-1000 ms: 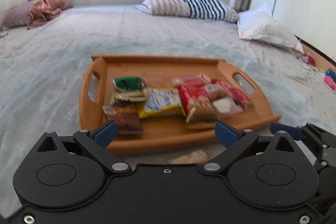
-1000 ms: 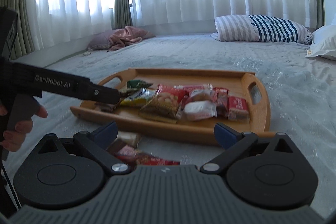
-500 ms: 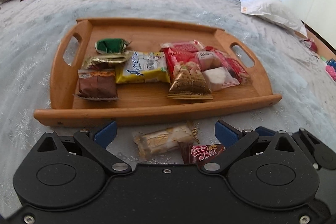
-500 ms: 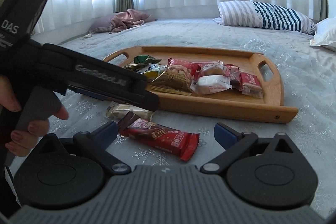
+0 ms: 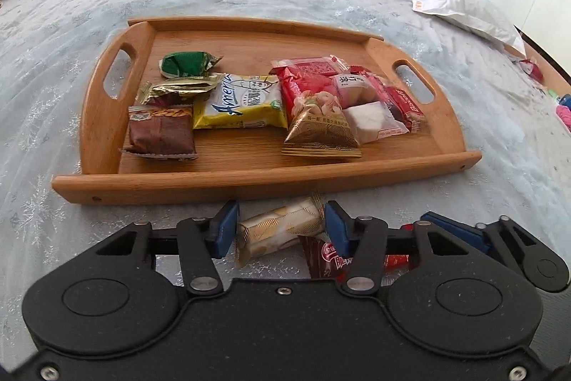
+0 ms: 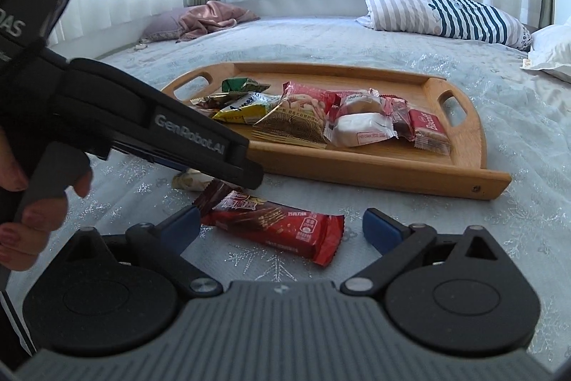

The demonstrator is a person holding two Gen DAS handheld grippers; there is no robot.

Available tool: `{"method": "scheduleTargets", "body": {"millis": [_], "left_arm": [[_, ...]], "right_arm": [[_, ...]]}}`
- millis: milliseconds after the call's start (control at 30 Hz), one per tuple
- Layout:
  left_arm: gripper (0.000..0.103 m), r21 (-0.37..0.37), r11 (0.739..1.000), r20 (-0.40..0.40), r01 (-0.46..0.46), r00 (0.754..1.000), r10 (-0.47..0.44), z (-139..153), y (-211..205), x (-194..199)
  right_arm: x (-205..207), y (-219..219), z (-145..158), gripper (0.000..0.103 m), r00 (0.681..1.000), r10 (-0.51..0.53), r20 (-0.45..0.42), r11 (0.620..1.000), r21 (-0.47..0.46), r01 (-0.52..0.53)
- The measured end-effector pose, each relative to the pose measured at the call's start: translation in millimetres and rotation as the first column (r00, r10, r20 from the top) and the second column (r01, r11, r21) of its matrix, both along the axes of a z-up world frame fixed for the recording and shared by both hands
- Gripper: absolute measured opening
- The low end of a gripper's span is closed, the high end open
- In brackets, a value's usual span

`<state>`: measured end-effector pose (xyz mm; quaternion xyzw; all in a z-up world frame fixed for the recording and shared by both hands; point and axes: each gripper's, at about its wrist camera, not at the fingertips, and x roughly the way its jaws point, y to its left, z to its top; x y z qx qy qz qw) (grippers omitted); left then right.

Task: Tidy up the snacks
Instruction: 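Grasp the cream wafer with the left tool while the right tool grasps the red chocolate bar, then carry the cream wafer and red chocolate bar onto the wooden tray with both tools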

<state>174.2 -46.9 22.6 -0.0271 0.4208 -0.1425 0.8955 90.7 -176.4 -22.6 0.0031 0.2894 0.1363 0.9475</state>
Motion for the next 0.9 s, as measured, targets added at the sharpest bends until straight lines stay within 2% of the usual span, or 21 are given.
{"method": "scheduleTargets", "body": {"millis": [33, 100, 200, 567, 900], "left_arm": [[0.05, 0.001, 1.0, 0.004, -0.002, 1.0, 0.002, 1, 2, -1], [0.05, 0.005, 1.0, 0.017, -0.005, 1.0, 0.005, 4, 5, -4], [0.05, 0.001, 1.0, 0.032, -0.012, 0.999, 0.012, 9, 10, -8], [0.05, 0.002, 1.0, 0.074, 0.001, 0.997, -0.001, 20, 14, -17], [0.05, 0.011, 1.0, 0.147, -0.007, 0.989, 0.005, 37, 16, -12]], "right_arm": [[0, 1, 0, 0.095, 1.0, 0.001, -0.001, 1.0, -0.003, -0.001], [-2, 2, -1, 0.081, 1.0, 0.012, 0.005, 1.0, -0.008, -0.012], [-8, 4, -1, 0.067, 0.999, 0.027, 0.033, 0.999, -0.027, -0.026], [-17, -14, 12, 0.065, 0.997, -0.042, 0.071, 0.999, -0.01, 0.043], [-2, -33, 34, 0.065, 0.986, -0.117, 0.12, 0.993, 0.027, 0.114]]}}
